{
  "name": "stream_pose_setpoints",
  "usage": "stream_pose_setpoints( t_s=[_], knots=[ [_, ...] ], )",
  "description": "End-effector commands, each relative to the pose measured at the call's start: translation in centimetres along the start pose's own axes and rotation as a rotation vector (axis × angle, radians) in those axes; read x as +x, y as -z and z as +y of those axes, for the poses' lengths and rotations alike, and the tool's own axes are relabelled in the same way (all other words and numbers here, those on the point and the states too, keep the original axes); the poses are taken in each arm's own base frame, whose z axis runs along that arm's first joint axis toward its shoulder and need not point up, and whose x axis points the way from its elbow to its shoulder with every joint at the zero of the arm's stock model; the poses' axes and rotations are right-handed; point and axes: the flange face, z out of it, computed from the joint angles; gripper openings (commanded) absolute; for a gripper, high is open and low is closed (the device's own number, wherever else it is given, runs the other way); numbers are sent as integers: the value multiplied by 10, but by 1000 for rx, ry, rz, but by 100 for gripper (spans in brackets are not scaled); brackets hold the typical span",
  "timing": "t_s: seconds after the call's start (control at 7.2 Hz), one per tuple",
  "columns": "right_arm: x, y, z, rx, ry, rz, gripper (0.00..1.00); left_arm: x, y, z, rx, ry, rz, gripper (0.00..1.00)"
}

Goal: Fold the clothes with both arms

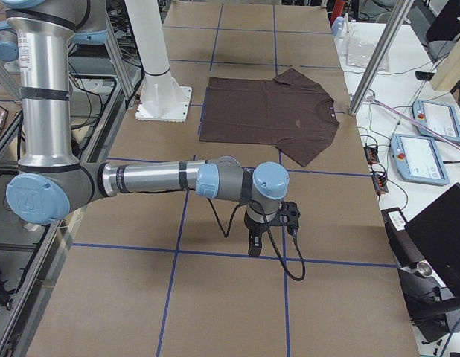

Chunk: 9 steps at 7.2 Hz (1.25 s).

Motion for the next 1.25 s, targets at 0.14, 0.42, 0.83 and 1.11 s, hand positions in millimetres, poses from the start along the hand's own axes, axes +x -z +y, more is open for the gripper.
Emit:
stream_pose_setpoints(
  t_s=[0.14,0.42,0.83,1.11],
  knots=[
    [-12,11,-11,24,16,-8,100,6,4,-7,10,-13,5,100],
    [-71,33,-60,63,82,-5,100,27,25,-55,69,-70,-2,100],
    [-179,-5,-125,63,208,-94,100,53,17,-94,91,-150,18,100],
    [-282,-51,-184,124,121,-171,100,58,23,-99,140,-188,20,100]
  ],
)
